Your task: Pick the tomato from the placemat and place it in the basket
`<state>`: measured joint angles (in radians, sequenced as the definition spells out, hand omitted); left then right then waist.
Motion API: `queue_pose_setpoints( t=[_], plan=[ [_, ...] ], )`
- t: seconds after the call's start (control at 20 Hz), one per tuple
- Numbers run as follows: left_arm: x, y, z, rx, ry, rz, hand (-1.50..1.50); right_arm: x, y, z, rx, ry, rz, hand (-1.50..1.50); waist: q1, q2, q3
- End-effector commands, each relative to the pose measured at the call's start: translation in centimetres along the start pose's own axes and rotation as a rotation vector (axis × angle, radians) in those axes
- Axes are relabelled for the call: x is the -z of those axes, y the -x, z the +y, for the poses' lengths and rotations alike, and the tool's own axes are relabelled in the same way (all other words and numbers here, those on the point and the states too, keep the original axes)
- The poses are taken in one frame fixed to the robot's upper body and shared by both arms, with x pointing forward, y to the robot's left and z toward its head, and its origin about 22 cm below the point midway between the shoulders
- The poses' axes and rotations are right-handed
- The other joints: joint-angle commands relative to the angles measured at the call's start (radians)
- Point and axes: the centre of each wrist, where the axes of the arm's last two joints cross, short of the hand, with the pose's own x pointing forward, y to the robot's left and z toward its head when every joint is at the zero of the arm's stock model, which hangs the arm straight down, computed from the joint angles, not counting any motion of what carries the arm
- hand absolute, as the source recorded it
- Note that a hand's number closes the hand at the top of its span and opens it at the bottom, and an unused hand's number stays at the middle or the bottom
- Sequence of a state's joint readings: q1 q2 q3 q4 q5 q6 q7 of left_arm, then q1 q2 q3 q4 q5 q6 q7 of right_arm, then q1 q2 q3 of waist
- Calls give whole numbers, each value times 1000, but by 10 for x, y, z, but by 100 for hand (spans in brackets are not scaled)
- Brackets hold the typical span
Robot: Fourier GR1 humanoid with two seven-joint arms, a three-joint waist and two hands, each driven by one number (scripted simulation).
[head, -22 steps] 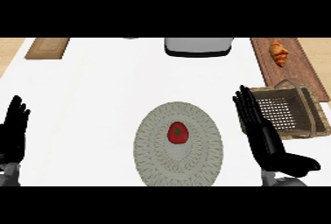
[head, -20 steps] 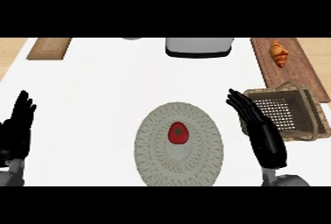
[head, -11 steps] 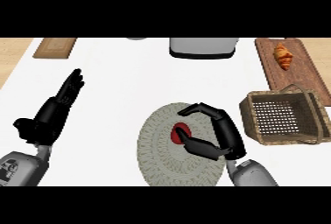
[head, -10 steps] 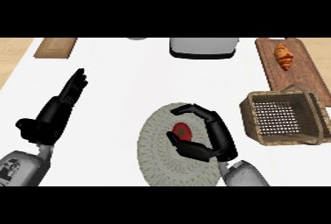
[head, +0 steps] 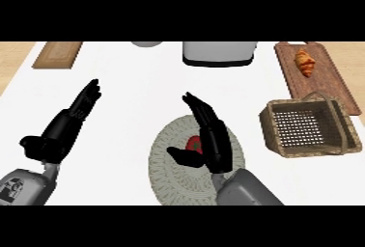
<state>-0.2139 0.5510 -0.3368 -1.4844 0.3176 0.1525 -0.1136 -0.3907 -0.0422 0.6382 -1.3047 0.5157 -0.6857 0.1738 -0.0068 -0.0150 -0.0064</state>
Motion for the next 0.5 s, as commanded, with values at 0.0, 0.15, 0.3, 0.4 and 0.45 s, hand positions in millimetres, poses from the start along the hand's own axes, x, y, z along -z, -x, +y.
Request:
queue_pose_setpoints(
  t=[0.0, 0.15, 0.3, 0.4, 0.45],
  plan=[
    [-6, 1, 4, 8, -9, 27, 0, 17, -4, -13, -217, 63, 50, -150, -31, -19, -3],
    [-9, 4, 9, 14, -25, 22, 0, 33, 4, -33, -434, -35, 167, -150, -36, -21, -5],
    [-6, 3, 3, -4, -14, 28, 0, 37, -20, -31, -547, -234, 257, -150, -32, -17, -3],
    [-6, 0, 12, 5, -17, 27, 0, 45, -49, -38, -553, -308, 304, -150, -29, -15, -1],
    [-5, -1, 10, 6, -17, 23, 0, 32, -62, -30, -548, -378, 309, -150, -34, -15, 0]
  ],
)
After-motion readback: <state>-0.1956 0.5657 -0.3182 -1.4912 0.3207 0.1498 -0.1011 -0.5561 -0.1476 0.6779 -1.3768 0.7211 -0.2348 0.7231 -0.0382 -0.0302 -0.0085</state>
